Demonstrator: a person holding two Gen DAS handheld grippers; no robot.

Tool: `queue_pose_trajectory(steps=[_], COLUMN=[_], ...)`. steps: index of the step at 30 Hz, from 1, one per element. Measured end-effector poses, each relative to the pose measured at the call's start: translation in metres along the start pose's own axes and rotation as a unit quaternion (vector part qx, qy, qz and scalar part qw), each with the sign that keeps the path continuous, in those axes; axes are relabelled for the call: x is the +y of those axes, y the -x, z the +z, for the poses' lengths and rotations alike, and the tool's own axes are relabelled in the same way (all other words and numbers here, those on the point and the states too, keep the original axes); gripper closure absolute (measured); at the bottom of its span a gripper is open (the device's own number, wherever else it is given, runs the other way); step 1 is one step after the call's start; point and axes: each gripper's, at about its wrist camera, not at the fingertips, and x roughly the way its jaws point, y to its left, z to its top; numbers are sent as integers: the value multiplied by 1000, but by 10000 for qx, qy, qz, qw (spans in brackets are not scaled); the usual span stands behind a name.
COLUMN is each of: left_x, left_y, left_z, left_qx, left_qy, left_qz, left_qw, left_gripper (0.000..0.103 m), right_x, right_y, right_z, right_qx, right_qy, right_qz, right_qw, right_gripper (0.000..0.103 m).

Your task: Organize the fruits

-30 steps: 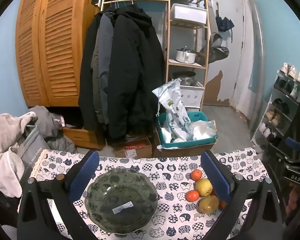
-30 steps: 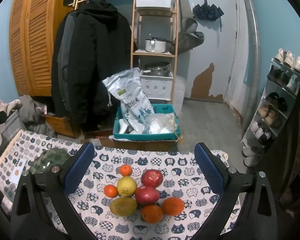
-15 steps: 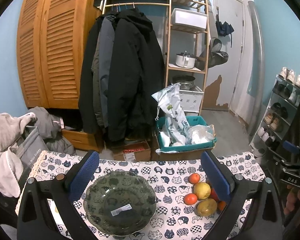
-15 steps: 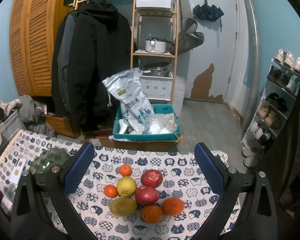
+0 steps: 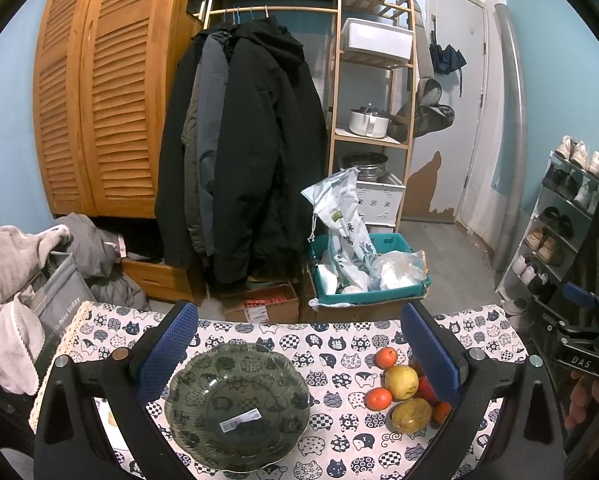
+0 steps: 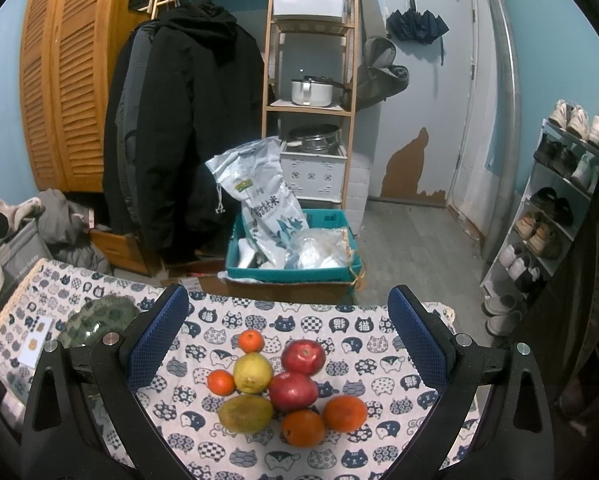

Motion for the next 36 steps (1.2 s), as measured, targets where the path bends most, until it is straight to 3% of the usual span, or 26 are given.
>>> queue_pose_trajectory(steps=[36], left_x=[-2], left_y=[0], left_z=[0], left_qx=[-3], left_qy=[15], left_qz=[-13], left_qw=[10000], left_gripper=[1], right_x=[1], right_y=[0], right_z=[0], right_qx=[-9], right_qy=[8], right_qz=[-3], right_qw=[10000], right_gripper=[5])
